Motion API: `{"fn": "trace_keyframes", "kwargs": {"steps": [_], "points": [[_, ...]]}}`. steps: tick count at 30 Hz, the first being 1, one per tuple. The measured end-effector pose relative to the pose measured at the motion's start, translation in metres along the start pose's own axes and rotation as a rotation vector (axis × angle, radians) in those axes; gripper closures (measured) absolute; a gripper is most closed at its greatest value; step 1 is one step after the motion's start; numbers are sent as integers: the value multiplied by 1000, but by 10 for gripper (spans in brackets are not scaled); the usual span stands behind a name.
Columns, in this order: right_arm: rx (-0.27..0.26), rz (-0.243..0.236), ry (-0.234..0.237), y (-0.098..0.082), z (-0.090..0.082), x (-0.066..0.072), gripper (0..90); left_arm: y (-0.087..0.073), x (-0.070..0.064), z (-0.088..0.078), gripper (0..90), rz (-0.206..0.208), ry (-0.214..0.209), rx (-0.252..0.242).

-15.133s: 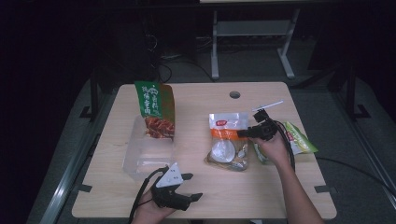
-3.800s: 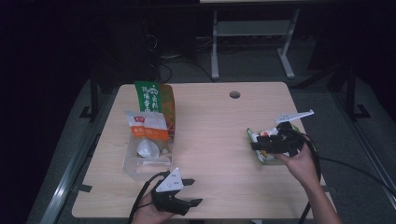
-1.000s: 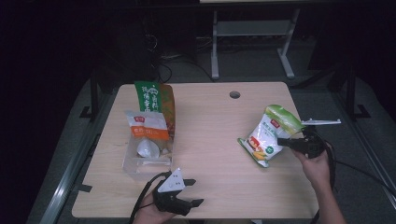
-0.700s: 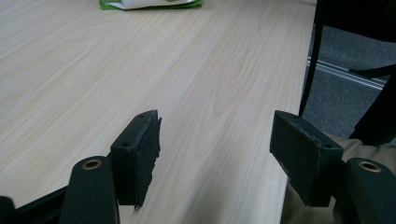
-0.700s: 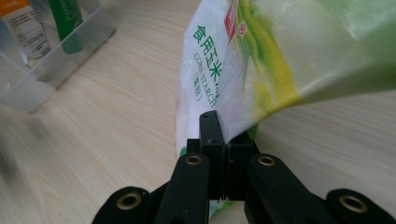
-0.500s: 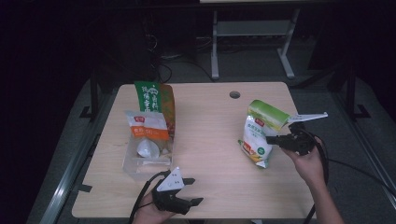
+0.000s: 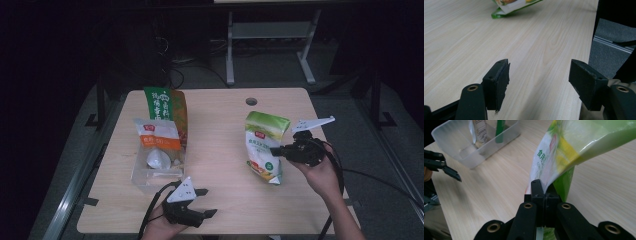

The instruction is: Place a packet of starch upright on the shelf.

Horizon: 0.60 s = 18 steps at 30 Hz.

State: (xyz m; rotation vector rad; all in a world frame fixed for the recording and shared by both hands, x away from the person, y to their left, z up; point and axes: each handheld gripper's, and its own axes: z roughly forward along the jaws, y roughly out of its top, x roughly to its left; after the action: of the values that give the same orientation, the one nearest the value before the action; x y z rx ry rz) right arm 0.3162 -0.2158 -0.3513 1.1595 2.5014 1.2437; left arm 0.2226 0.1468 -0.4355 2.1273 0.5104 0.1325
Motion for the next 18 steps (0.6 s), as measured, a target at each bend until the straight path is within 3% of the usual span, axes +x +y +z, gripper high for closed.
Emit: {"fn": "trace_keyframes", "kwargs": {"steps": [18], "points": [[-7, -126, 116, 13, 18, 42, 896, 2, 4, 3, 305, -19, 5, -13]]}}
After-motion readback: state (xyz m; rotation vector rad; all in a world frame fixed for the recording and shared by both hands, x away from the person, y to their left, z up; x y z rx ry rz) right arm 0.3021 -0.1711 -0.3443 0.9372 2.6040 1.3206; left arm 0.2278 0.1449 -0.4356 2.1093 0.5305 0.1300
